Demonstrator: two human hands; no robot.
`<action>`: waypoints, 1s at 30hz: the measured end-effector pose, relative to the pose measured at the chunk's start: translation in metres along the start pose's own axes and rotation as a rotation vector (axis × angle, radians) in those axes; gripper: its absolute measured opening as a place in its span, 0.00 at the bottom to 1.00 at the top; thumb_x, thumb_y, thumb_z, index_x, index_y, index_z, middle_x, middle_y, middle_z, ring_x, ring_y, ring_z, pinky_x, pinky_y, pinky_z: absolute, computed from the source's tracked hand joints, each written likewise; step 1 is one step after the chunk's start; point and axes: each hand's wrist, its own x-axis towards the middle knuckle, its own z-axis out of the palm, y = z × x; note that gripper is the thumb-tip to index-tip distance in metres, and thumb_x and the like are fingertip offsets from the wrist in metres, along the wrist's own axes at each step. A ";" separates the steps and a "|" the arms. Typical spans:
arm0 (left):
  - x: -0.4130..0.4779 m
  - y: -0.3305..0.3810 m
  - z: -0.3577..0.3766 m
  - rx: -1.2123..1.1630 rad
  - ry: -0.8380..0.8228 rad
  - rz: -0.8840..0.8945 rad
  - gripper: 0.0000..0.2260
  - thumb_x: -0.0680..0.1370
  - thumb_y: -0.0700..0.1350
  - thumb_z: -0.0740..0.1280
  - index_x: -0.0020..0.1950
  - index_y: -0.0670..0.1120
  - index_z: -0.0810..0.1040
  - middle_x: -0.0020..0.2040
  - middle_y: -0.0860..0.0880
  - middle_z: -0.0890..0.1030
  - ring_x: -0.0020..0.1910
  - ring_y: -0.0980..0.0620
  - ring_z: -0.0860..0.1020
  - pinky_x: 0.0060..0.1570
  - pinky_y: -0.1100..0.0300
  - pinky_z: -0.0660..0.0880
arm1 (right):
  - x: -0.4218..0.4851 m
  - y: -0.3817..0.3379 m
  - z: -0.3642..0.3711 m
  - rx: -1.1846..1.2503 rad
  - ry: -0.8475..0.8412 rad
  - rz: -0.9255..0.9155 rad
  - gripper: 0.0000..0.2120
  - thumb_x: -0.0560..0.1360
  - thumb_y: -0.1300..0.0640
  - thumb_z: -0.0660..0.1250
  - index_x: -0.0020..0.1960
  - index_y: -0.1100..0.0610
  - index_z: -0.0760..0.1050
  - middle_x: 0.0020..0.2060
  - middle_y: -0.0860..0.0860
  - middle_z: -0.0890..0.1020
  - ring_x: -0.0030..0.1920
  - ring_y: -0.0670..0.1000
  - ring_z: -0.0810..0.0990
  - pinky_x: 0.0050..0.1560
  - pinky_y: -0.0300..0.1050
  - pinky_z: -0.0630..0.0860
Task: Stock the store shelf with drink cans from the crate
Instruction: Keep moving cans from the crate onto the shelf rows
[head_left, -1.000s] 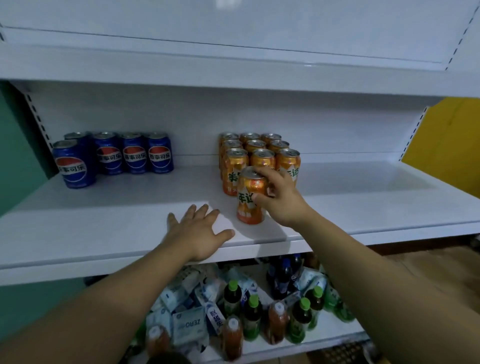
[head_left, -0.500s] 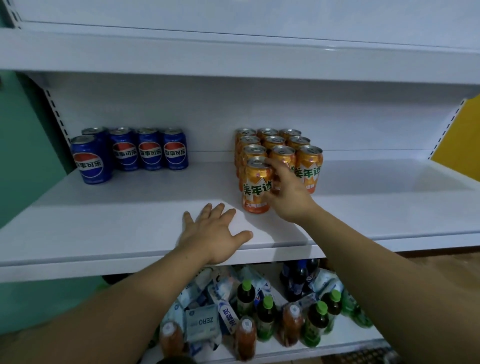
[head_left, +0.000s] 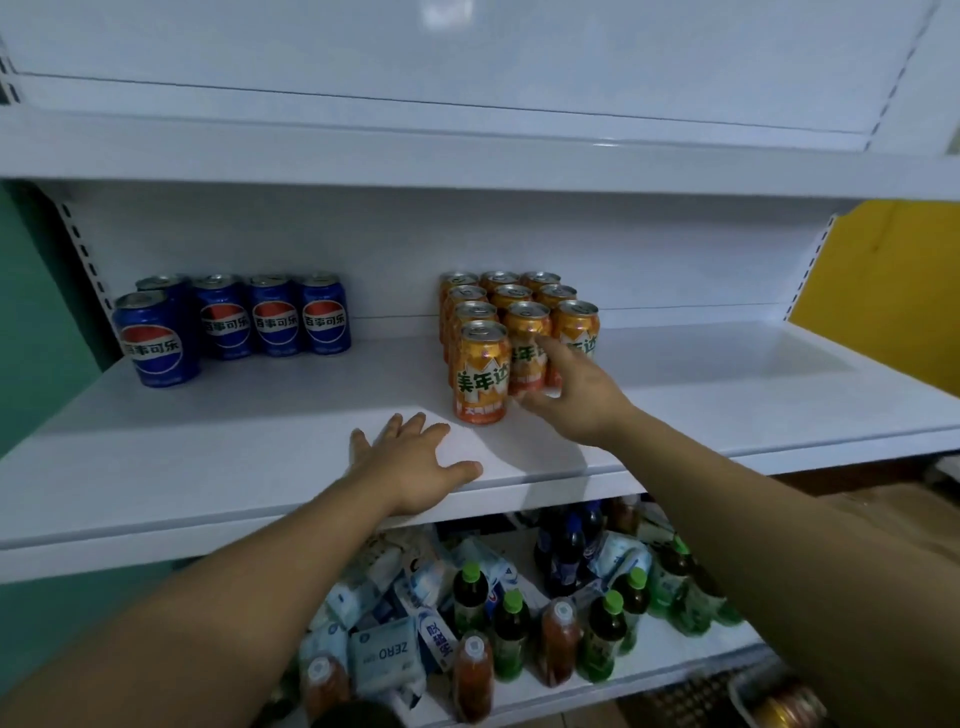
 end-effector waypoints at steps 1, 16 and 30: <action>-0.003 0.005 -0.003 -0.026 -0.013 0.029 0.36 0.73 0.72 0.52 0.77 0.57 0.53 0.79 0.52 0.50 0.78 0.49 0.48 0.72 0.39 0.43 | -0.006 0.004 -0.011 -0.041 -0.006 0.034 0.33 0.75 0.45 0.67 0.76 0.47 0.58 0.72 0.53 0.66 0.70 0.57 0.67 0.67 0.53 0.67; -0.067 0.244 0.051 -0.059 -0.240 0.771 0.36 0.71 0.65 0.66 0.75 0.52 0.62 0.75 0.50 0.64 0.70 0.48 0.68 0.66 0.49 0.68 | -0.228 0.102 -0.158 -0.440 -0.006 0.770 0.38 0.75 0.33 0.59 0.78 0.52 0.55 0.75 0.55 0.61 0.72 0.59 0.63 0.68 0.56 0.67; -0.057 0.398 0.216 0.170 -0.627 0.949 0.33 0.75 0.59 0.67 0.75 0.47 0.62 0.74 0.47 0.66 0.69 0.47 0.69 0.65 0.56 0.69 | -0.403 0.262 -0.160 -0.253 -0.112 1.314 0.38 0.76 0.33 0.57 0.78 0.51 0.52 0.76 0.54 0.61 0.73 0.58 0.63 0.70 0.52 0.64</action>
